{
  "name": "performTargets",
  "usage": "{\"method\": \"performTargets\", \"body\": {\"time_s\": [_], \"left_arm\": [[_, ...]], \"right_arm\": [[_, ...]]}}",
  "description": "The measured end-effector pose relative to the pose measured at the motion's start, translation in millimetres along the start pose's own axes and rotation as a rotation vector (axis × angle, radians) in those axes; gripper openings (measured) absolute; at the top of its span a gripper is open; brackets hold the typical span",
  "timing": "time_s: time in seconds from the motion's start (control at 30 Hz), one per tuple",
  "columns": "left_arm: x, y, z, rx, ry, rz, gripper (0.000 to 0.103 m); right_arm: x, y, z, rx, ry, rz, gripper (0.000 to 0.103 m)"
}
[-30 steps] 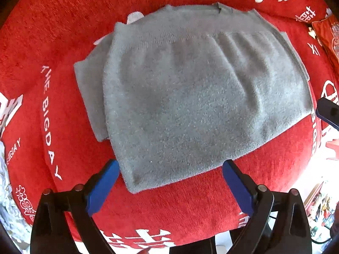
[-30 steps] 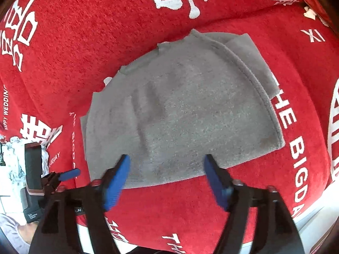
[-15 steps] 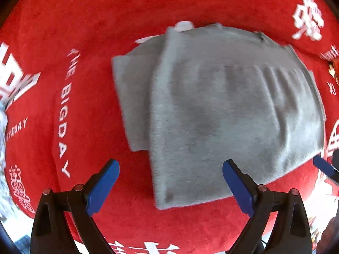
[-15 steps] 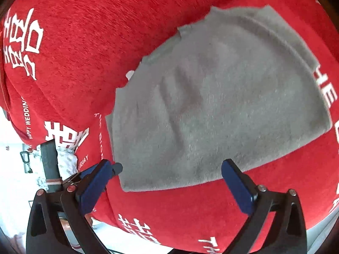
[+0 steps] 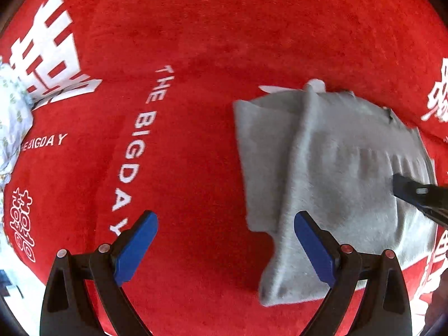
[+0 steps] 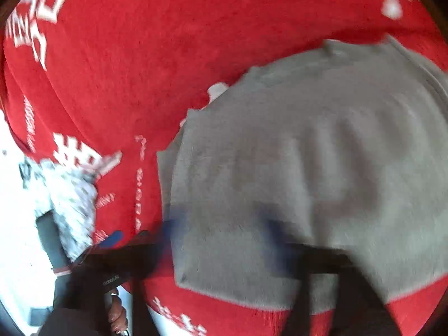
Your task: Fold small clothes
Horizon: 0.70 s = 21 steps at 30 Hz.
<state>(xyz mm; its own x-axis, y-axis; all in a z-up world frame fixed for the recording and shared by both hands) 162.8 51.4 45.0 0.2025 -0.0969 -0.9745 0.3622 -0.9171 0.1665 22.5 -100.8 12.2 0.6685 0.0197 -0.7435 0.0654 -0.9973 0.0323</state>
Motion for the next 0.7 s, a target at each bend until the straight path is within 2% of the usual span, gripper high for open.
{"method": "performTargets", "body": {"time_s": [0.17,0.23,0.37,0.57,0.7], "left_arm": [[1.7,0.0,-25.7,-0.082,-0.021,0.045,0.098],[6.2,0.1,-32.9,-0.099,-0.037,0.024,0.098],[16.1,-0.4,-40.3,-0.075,0.033,0.021,0.098],[27.1,1.6,-42.5,-0.07,0.051,-0.018,0.098],[33.2,3.2,-44.1,-0.093,0.028,-0.045,0.098]], "right_arm": [[58.2,22.2,-31.8,-0.125,-0.013,-0.082,0.009],[73.8,26.4,-40.7,-0.154,-0.019,-0.086,0.009],[114.0,24.6,-50.0,-0.172,-0.038,-0.146,0.009],[122.7,-6.5,-72.9,-0.272,-0.049,-0.239,0.009],[110.4,-18.3,-74.6,-0.263,-0.028,-0.29,0.009]]}}
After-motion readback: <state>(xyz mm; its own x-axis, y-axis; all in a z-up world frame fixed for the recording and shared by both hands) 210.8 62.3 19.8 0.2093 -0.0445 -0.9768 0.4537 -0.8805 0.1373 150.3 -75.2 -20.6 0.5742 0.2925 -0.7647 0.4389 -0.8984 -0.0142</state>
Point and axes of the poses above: each gripper's, at about its wrist camera, not at the fingertips, and x roughly the way its jaws point, z to its right, y to its top, the point moved 1 cm from there along x, roughly the way its jaws point, and after that the axes turned 7 degrees about y, right-handed, at the moved point
